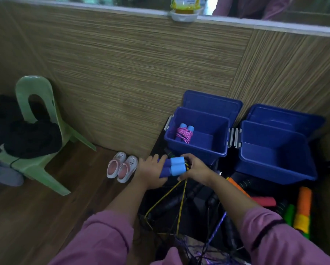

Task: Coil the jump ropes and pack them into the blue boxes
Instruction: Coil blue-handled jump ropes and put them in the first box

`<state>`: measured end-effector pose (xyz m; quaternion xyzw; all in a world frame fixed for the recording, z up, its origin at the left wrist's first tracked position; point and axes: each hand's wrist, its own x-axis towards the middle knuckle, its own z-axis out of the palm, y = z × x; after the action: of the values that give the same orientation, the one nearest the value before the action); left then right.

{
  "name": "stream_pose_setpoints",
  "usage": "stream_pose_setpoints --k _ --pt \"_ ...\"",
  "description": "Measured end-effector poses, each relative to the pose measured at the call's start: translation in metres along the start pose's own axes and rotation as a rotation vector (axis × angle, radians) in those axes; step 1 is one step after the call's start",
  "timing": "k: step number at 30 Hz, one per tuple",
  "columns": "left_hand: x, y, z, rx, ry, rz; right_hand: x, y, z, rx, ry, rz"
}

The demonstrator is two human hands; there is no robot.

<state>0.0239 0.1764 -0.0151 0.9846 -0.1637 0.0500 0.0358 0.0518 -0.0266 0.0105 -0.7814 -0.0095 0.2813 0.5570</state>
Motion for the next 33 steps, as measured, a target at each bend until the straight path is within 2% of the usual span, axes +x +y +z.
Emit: stream_pose_setpoints --k 8,11,15,21,24,33 --pt "-0.002 0.001 -0.014 -0.19 -0.157 0.032 -0.005 0.008 -0.013 0.415 0.041 0.03" --pt "-0.001 0.006 -0.019 -0.159 -0.17 0.026 -0.005 0.006 -0.015 0.433 0.032 0.05" --pt "-0.003 0.009 -0.019 -0.134 -0.16 0.014 -0.008 0.004 -0.022 0.453 -0.065 0.11" --pt "-0.004 0.009 -0.009 -0.065 -0.095 0.082 -0.01 0.004 -0.028 0.547 -0.163 0.136" --pt "-0.003 0.01 -0.008 -0.073 -0.078 0.083 -0.008 0.007 -0.028 0.466 -0.143 0.1" --pt "-0.001 0.02 -0.022 -0.283 -0.235 0.113 -0.002 0.007 -0.029 0.592 0.066 0.096"
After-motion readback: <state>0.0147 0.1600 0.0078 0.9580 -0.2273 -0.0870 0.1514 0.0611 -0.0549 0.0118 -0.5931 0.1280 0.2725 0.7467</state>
